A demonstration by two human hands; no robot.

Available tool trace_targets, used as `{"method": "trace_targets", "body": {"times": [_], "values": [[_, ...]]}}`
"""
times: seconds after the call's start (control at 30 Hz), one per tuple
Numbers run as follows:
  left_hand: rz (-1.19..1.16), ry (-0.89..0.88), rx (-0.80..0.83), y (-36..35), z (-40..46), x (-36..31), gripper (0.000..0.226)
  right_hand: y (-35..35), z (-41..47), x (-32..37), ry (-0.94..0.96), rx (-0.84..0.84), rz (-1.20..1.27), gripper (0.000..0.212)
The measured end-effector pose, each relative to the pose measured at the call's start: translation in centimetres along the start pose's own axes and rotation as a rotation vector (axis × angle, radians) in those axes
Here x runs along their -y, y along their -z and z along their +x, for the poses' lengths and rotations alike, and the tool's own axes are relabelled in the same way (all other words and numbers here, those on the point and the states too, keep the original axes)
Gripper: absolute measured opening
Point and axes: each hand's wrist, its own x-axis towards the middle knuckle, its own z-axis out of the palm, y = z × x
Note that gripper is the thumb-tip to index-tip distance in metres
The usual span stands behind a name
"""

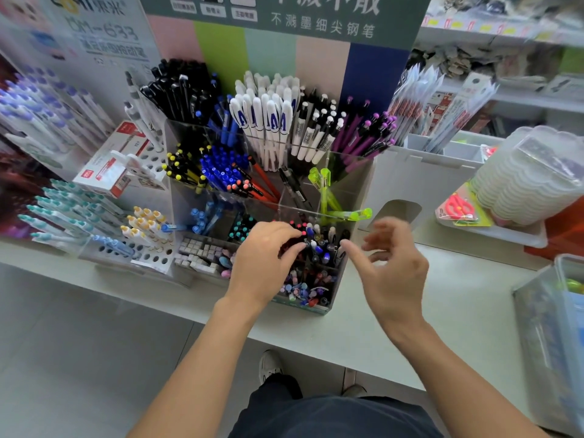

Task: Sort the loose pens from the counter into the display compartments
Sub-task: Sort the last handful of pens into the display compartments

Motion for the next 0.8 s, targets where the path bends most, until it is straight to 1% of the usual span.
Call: {"method": "trace_targets", "body": {"times": [0.03,0.07,0.17,0.23,0.3,0.37,0.43,0.5,0.57,0.6,0.63,0.7,0.8], "values": [[-0.013,0.008,-0.039,0.2,0.3,-0.4,0.022,0.1,0.9,0.2,-0.048,-0.003,0.042,0.042],[-0.039,0.025,-0.079,0.5,0.6,-0.8,0.025,0.0,1.8,0.6,-0.056,0.007,0.060,0.044],[-0.119,0.095,-0.182,1.3,1.8,-1.8,0.038,-0.5,4.7,2.0,-0.021,-0.034,0.059,0.024],[-0.137,0.137,-0.167,1.4,2.5,-1.8,0.049,-0.4,6.6,2.6,0.012,-0.080,0.029,0.021],[-0.135,0.179,-0.108,1.3,3.1,-1.6,0.054,-0.1,8.0,3.0,0.033,-0.096,-0.013,0.021],[-0.135,0.198,-0.077,1.1,3.5,-1.7,0.053,0.1,8.4,3.6,0.082,-0.095,-0.066,0.019],[-0.136,0.180,-0.109,1.3,3.5,-1.9,0.047,0.2,7.7,4.4,0.150,-0.083,-0.124,0.017],[-0.120,0.169,-0.226,1.8,3.1,-1.9,0.034,0.0,6.5,5.0,0.154,-0.038,-0.193,0.021],[-0.106,0.246,-0.363,2.5,2.8,-1.5,0.023,-0.7,5.6,5.3,0.075,0.085,-0.299,0.025],[-0.102,0.298,-0.388,2.7,2.6,-1.2,0.023,-1.4,5.3,5.5,0.031,0.154,-0.343,0.025],[-0.094,0.330,-0.379,2.9,2.6,-0.9,0.025,-2.1,5.0,5.8,-0.002,0.209,-0.366,0.025],[-0.075,0.321,-0.324,3.1,2.8,-0.3,0.031,-3.5,4.7,6.4,-0.010,0.255,-0.358,0.024],[-0.067,0.273,-0.266,3.6,3.3,0.4,0.038,-4.4,4.8,6.8,0.053,0.210,-0.313,0.018]]}}
